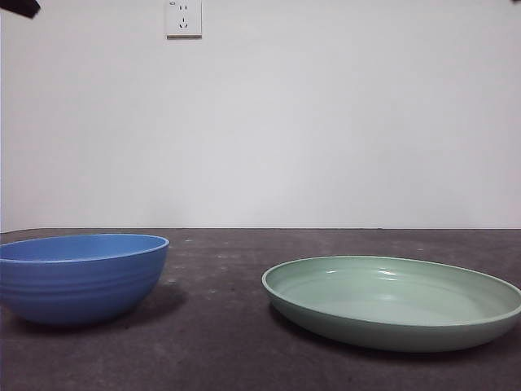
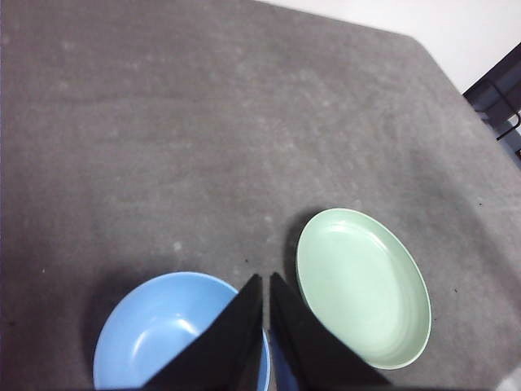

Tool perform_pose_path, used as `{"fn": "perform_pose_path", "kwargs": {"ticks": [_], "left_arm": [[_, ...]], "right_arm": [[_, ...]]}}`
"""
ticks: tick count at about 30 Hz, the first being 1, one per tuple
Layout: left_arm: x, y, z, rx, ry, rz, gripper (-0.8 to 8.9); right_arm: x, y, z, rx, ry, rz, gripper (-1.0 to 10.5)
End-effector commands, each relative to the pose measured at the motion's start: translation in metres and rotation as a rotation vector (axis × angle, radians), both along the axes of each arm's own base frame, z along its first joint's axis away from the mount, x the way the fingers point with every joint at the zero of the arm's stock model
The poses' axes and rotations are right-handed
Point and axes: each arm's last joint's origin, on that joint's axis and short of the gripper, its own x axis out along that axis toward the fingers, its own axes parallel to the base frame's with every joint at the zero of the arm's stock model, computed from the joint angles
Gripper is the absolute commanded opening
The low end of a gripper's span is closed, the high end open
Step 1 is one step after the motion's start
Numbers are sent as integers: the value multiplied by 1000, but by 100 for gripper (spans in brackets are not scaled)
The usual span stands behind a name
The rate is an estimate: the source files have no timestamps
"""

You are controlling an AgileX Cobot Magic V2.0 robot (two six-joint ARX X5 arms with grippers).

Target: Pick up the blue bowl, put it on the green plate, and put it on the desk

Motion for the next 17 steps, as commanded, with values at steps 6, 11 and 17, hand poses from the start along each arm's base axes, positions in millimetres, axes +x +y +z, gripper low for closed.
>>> {"fn": "perform_pose_path", "kwargs": {"ticks": [6,11,17], "left_arm": [[5,-1,1,4,11,-16,38],[5,-1,1,4,15,-16,320],[5,-1,1,-2,20,-12,565]], "right_arm": [[6,0,-4,-35,35,32,13],[6,0,-4,-40,29,36,170],[6,0,-4,-40,29,36,583]]}}
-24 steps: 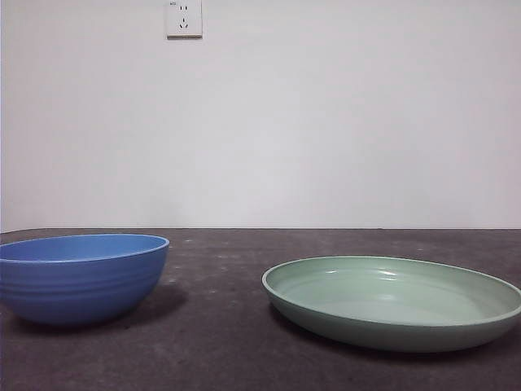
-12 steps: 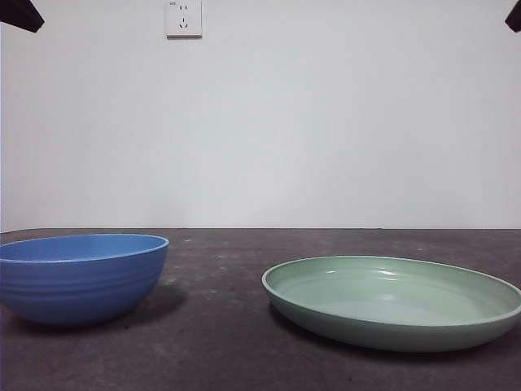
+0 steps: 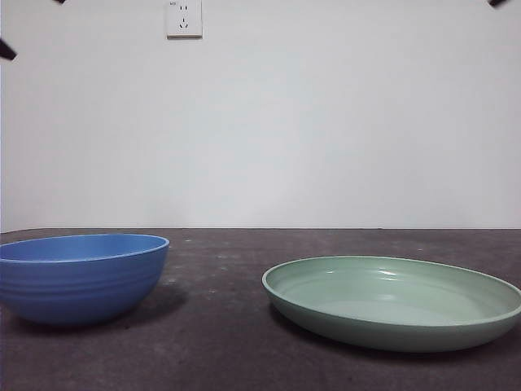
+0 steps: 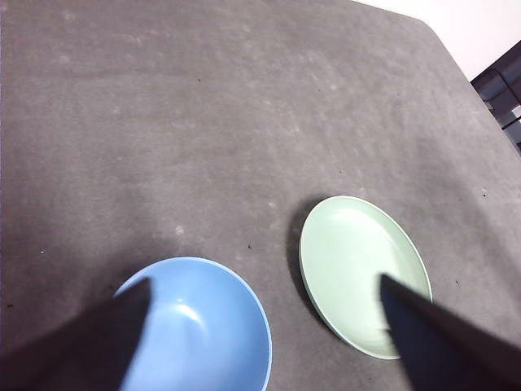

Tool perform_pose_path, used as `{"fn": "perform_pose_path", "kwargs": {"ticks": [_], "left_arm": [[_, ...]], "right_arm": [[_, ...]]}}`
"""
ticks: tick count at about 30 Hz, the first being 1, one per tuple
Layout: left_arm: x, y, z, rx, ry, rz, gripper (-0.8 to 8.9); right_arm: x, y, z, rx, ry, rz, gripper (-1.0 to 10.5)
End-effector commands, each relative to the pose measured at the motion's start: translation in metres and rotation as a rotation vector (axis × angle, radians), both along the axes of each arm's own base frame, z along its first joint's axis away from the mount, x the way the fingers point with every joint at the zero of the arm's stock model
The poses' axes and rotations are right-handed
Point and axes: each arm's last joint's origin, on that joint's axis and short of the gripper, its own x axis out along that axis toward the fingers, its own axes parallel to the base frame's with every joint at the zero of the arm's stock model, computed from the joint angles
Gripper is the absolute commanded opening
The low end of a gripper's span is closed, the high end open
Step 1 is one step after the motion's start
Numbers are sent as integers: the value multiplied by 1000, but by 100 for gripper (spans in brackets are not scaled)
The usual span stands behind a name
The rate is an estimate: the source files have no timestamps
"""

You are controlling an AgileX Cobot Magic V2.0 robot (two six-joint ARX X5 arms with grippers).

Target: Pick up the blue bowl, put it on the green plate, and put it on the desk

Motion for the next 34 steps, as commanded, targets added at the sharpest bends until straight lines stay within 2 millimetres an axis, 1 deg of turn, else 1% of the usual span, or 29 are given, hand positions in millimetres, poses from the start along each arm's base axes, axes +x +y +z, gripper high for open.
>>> {"fn": "perform_pose_path", "kwargs": {"ticks": [1,9,12,15,17,21,25,29,34], "left_arm": [[1,-1,5,-3,-20,-11,564],[1,-1,4,9,-14,-16,563],[2,0,-4,19,67,-11,563],[8,0,-17,48,195,6,562],[16,1,-29,107,275,41,561],[35,2,-51,214,405,104,561],[55,1,-73,234,513,98,560],[70,-3,-94,249,593,79,557],[88,-5,-115,258,635,73,556]], "right_arm": [[1,0,4,-5,-18,9,590],[1,0,4,-5,-20,9,590],[1,0,4,-4,-18,9,590],[1,0,4,-4,-18,9,590],[1,0,4,-4,-19,9,590],[1,0,4,-4,-17,9,590],[1,0,4,-4,-18,9,590],[1,0,4,-4,-18,9,590],[1,0,4,-5,-19,9,590]]}}
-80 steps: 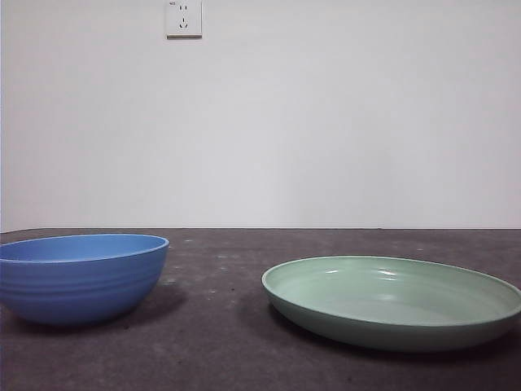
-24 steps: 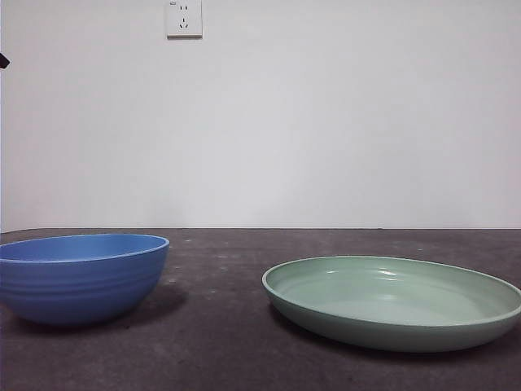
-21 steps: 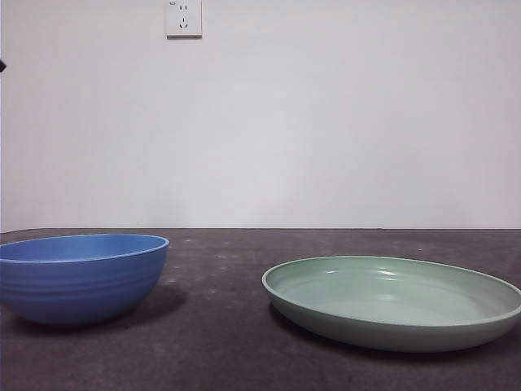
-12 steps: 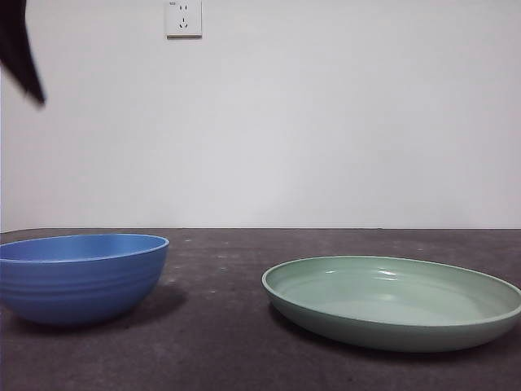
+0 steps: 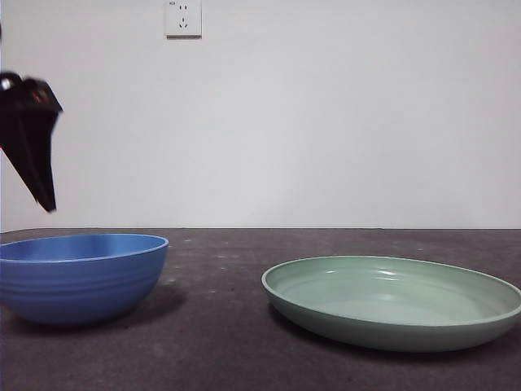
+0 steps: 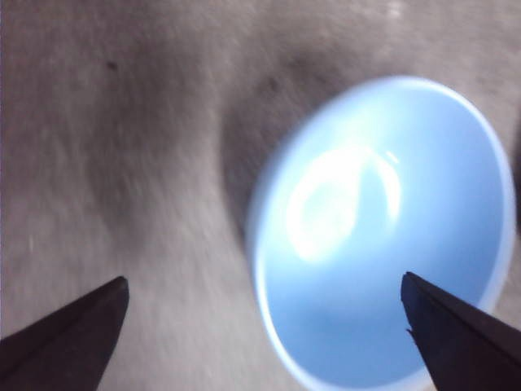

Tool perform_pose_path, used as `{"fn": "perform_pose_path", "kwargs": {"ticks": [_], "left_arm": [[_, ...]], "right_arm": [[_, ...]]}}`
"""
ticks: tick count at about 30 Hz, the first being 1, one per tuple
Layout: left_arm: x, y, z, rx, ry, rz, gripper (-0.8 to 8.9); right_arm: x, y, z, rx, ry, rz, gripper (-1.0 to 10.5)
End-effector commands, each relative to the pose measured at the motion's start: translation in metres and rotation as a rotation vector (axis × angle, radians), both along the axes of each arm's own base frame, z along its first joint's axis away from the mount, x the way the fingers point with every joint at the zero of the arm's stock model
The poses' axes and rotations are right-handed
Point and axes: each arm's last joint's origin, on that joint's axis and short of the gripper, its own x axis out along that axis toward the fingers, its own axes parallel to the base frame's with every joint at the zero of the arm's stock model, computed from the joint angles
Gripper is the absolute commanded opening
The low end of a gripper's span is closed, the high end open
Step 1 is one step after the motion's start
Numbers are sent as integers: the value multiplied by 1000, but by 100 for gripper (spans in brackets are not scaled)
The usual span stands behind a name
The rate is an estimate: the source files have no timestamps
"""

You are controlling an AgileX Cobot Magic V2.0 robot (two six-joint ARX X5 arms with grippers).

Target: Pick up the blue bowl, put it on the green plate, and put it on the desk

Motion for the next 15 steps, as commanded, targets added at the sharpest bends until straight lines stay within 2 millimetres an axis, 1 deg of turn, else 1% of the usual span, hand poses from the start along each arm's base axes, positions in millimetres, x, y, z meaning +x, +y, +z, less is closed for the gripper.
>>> {"fn": "perform_pose_path", "kwargs": {"ticks": [1,2,7,11,12,15], "left_arm": [[11,-2,-8,9,4,-13,551],[14,-2,-12,10,10,-14,547],[20,-3,-25,13,56,-15,466],[24,-3,-32,15,65,-15,448],[25,-4,-33,15,68,-15,415],[25,-5,-36,16,80,-20,219]], "right_arm": [[1,0,4,-3,-17,7,590],[1,0,4,-3,-17,7,590],[1,0,4,-3,-17,8,590],[1,0,4,-3,-17,8,589],[1,0,4,-3,-17,7,590],[1,0,4,-3,-17,7,589]]}}
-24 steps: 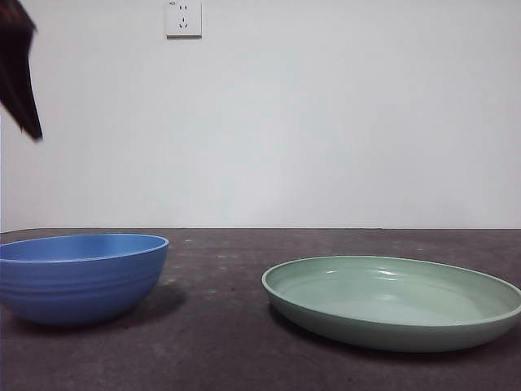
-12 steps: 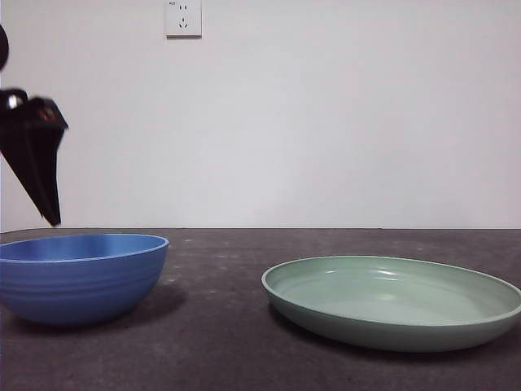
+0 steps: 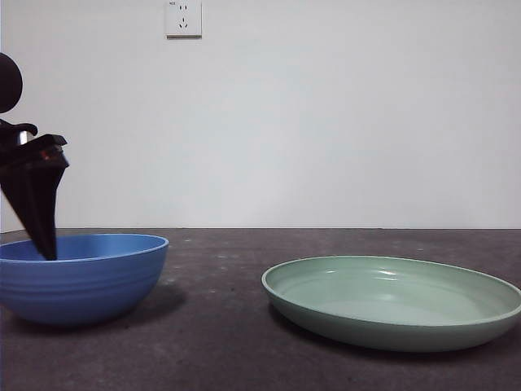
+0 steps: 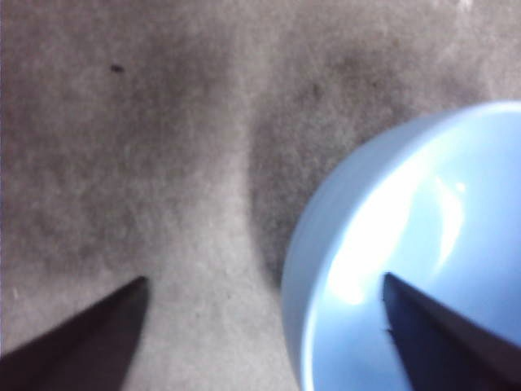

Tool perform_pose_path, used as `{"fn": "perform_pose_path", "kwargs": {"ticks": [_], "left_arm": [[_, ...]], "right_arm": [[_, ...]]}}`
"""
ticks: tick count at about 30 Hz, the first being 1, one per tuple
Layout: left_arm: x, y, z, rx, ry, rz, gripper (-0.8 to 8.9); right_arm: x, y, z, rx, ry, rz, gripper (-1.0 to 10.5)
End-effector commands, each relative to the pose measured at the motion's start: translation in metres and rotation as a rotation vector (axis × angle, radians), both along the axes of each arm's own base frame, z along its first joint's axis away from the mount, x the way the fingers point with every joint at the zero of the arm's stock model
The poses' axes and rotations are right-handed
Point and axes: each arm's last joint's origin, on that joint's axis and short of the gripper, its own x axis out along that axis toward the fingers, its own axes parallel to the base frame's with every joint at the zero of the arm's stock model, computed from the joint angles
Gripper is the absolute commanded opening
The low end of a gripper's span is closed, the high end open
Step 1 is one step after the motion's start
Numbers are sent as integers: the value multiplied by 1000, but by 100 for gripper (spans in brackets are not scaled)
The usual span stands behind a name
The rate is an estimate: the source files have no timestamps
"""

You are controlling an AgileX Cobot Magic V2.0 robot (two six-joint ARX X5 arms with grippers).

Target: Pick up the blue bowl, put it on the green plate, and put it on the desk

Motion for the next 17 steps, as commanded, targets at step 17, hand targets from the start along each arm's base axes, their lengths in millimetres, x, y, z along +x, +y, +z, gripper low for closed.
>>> {"fn": "perform_pose_path", "kwargs": {"ticks": [17], "left_arm": [[18,-22,25,-11,-71,-51,16]], "right_arm": [[1,0,4,-3,-17,7,589]]}}
